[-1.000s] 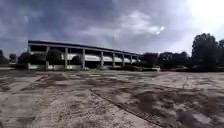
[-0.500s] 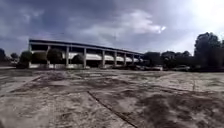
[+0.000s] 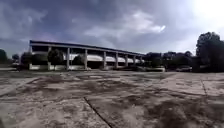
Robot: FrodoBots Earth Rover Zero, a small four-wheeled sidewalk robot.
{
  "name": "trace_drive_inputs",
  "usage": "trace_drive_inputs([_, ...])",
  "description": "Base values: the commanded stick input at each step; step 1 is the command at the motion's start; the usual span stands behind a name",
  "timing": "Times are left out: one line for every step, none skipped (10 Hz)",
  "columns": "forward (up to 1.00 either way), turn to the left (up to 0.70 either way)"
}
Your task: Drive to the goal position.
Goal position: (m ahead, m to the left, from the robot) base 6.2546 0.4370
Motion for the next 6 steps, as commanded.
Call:
trace_drive_inputs([0.7, 0.0])
trace_drive_inputs([0.7, 0.0])
trace_drive_inputs([0.7, 0.0])
trace_drive_inputs([0.7, 0.0])
trace_drive_inputs([0.7, 0.0])
trace_drive_inputs([0.7, 0.0])
